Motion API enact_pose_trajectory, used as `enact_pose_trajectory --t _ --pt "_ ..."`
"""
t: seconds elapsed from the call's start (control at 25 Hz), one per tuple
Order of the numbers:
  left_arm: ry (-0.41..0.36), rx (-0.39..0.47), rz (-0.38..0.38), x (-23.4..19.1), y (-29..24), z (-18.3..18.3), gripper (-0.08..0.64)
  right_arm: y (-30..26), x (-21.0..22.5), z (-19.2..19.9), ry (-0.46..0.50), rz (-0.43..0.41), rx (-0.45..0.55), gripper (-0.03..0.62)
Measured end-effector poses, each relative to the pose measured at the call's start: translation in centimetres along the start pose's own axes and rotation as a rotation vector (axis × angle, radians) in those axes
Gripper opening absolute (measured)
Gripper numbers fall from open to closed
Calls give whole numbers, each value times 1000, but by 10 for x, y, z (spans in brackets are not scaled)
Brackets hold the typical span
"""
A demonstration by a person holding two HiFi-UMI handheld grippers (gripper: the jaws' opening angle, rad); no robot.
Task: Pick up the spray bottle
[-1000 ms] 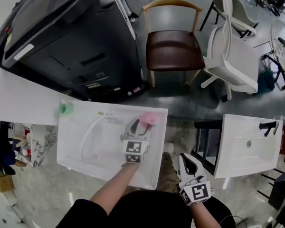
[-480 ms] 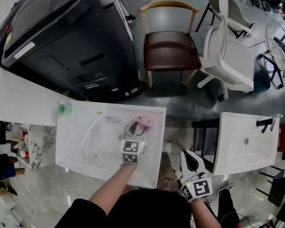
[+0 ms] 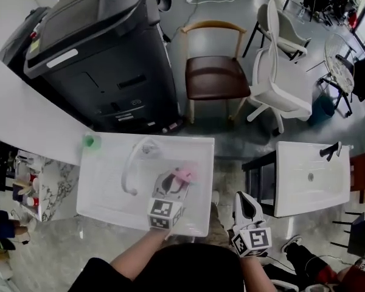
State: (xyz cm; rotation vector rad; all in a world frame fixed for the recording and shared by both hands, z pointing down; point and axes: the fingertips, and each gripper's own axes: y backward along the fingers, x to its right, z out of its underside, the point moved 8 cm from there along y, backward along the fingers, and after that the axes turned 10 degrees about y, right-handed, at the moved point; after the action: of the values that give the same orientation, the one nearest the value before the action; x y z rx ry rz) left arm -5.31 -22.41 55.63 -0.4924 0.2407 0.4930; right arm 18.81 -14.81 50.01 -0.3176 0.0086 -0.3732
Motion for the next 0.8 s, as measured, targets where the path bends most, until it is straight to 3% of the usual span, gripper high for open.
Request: enact_pose_trajectory --t 0.32,0.8 --pt "9 62 64 26 92 -3 184 38 -53 -10 65 77 17 -2" --pt "-41 112 48 36 170 -3 183 69 -106 -26 128 77 76 -3"
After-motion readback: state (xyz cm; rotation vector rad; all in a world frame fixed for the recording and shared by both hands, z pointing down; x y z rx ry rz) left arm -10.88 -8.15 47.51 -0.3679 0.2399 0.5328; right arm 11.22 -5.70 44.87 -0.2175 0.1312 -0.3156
